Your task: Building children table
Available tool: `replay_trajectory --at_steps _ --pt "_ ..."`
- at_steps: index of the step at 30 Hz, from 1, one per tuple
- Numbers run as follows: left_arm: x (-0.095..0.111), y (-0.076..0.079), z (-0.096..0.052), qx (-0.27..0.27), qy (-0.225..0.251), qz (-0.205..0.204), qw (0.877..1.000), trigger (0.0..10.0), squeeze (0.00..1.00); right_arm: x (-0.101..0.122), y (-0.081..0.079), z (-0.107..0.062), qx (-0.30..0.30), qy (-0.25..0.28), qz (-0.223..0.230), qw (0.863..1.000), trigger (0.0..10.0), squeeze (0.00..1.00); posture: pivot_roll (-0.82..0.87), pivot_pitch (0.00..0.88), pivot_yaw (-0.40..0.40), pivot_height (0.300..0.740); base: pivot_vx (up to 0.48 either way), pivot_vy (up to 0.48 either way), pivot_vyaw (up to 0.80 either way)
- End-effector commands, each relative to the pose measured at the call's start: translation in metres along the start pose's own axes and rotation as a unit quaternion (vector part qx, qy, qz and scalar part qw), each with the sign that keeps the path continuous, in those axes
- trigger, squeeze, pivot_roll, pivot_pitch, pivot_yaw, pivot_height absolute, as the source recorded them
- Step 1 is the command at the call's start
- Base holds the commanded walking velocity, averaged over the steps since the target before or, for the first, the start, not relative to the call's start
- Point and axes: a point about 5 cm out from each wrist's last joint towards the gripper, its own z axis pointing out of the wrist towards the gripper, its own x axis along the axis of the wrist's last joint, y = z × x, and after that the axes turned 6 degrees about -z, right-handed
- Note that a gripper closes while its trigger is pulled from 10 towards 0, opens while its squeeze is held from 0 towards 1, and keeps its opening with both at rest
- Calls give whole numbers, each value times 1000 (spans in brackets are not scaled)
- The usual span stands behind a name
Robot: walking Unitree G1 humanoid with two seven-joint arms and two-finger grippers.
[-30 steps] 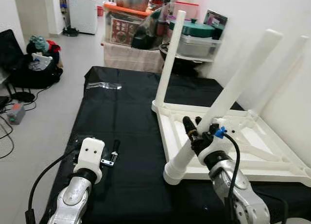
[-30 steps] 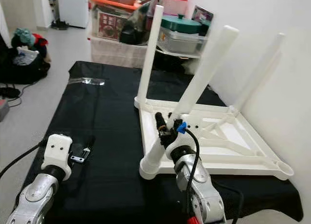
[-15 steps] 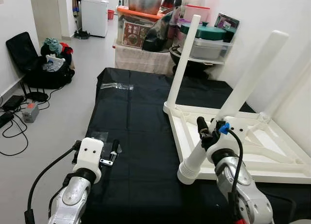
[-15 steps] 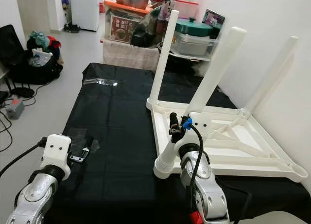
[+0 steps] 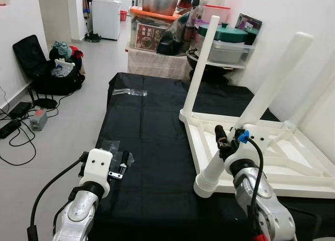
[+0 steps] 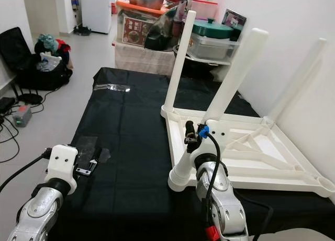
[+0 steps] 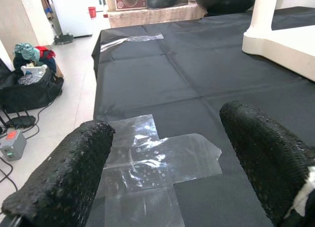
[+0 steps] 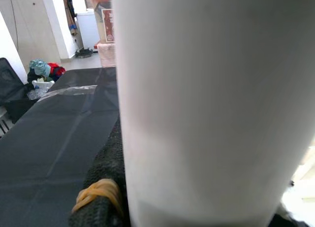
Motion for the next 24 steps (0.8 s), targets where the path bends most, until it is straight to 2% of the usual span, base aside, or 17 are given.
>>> replay_trajectory --at_steps 1,19,21,24 --pt "-3 4 -1 -7 -7 -3 1000 10000 0 -42 20 -4 -48 -120 -78 988 10000 0 76 0 -153 740 0 0 0" --pt "-3 4 0 -7 -6 -4 1000 10000 0 -37 18 -2 -18 -109 -89 990 10000 0 72 0 -152 740 0 0 0" --pt "-3 4 0 -8 -6 -4 1000 10000 0 -37 12 -1 21 -105 -90 990 10000 0 71 0 -152 740 0 0 0" --pt "-3 4 1 -9 -7 -4 1000 10000 0 -37 10 0 35 -105 -91 990 10000 0 71 0 -152 740 0 0 0"
